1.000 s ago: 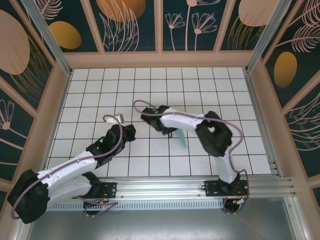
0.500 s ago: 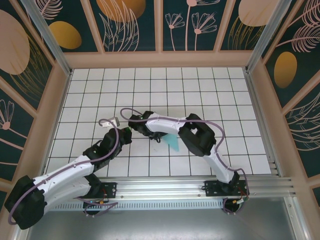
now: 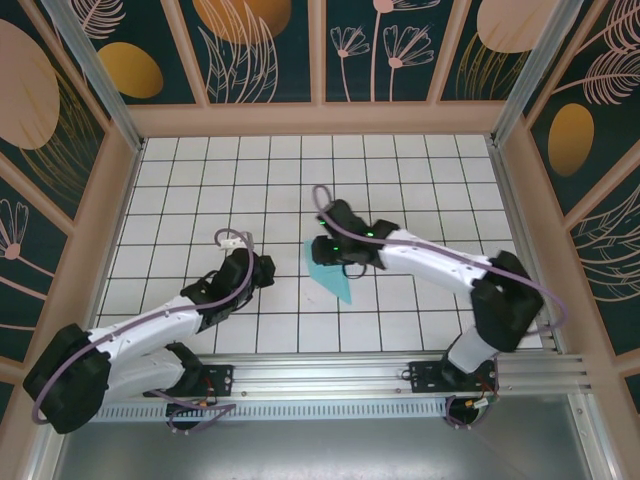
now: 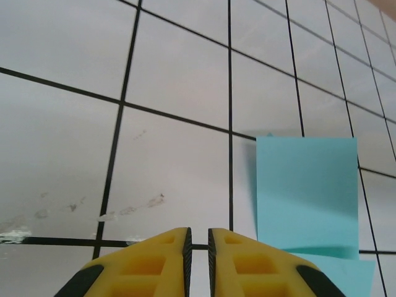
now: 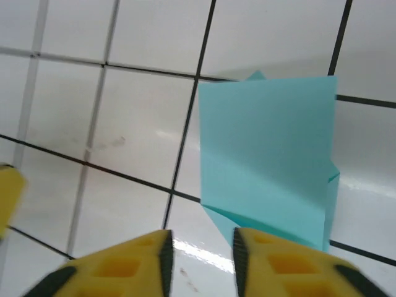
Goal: Fold a paper plane with a square sheet of paper (pick it up from the middle)
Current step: Turn over the paper at the center of the table.
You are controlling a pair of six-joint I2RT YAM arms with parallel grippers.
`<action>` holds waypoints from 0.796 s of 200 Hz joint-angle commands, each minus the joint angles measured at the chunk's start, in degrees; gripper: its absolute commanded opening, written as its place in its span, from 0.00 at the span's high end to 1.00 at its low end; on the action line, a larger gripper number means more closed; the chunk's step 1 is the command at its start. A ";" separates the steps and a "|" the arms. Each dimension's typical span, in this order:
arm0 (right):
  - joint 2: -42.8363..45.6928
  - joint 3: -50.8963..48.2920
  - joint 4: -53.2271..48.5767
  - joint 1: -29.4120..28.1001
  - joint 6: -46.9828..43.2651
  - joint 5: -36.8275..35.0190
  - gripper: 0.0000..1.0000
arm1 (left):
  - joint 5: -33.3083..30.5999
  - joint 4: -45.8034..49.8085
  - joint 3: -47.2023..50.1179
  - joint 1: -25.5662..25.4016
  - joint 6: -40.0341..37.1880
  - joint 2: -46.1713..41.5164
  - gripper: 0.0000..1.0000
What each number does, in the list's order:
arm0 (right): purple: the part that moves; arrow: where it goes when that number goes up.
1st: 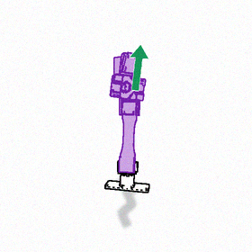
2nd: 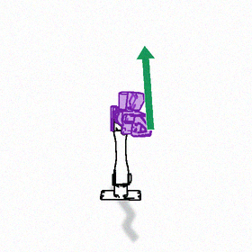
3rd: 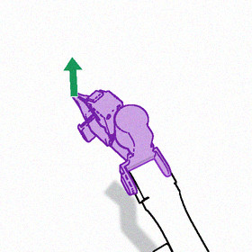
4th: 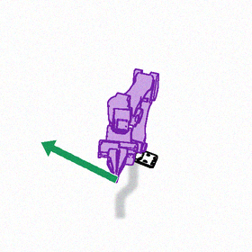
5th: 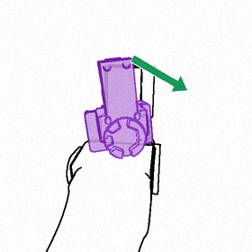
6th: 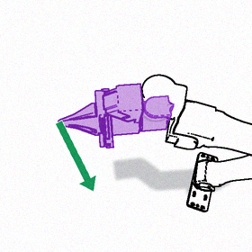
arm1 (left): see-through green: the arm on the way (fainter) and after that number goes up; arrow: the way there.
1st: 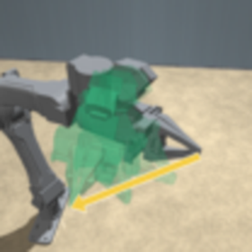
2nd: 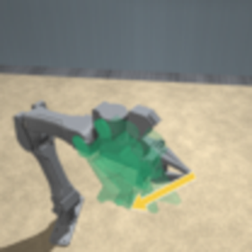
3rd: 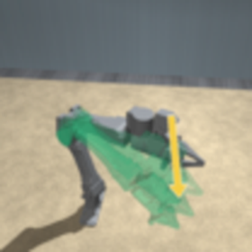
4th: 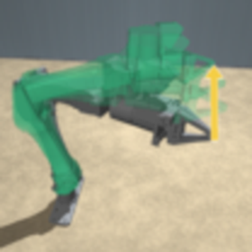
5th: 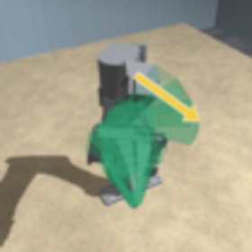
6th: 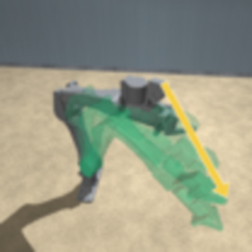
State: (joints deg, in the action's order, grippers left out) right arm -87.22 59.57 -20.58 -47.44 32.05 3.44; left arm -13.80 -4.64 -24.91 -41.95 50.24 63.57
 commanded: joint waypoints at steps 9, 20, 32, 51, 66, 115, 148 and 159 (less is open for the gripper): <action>6.00 -13.97 15.58 7.54 2.02 19.74 0.87 | 5.42 -3.37 -3.63 -0.09 -1.35 5.06 0.84; 6.29 -16.57 17.24 9.40 1.67 22.87 0.91 | 7.58 -4.08 -4.73 -0.14 -1.60 7.42 0.85; 5.73 -18.17 19.11 10.16 1.20 25.93 0.94 | 9.46 -4.27 -5.95 -0.10 -1.72 9.87 0.86; 3.99 -19.14 20.17 11.03 0.87 26.73 0.97 | 12.13 -5.12 -7.43 -0.07 -1.51 13.11 0.86; 2.79 -19.61 20.50 11.75 0.21 26.38 0.98 | 13.78 -5.98 -8.05 -0.08 -0.88 14.76 0.86; -1.10 -20.71 23.53 14.37 -0.68 29.06 0.98 | 15.96 -7.26 -8.75 -0.10 -0.01 17.62 0.85; -3.04 -21.04 24.53 15.46 -1.15 28.69 0.97 | 17.05 -7.23 -9.63 -0.14 -0.24 19.38 0.85; -3.35 -21.41 24.77 15.77 -1.03 28.38 0.97 | 17.24 -7.22 -9.83 -0.10 -0.31 19.71 0.85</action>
State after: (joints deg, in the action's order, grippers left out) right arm -89.65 39.53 1.50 -32.62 32.69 30.76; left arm 1.89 -10.48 -32.93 -41.95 49.80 82.19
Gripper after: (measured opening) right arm 0.067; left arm 0.150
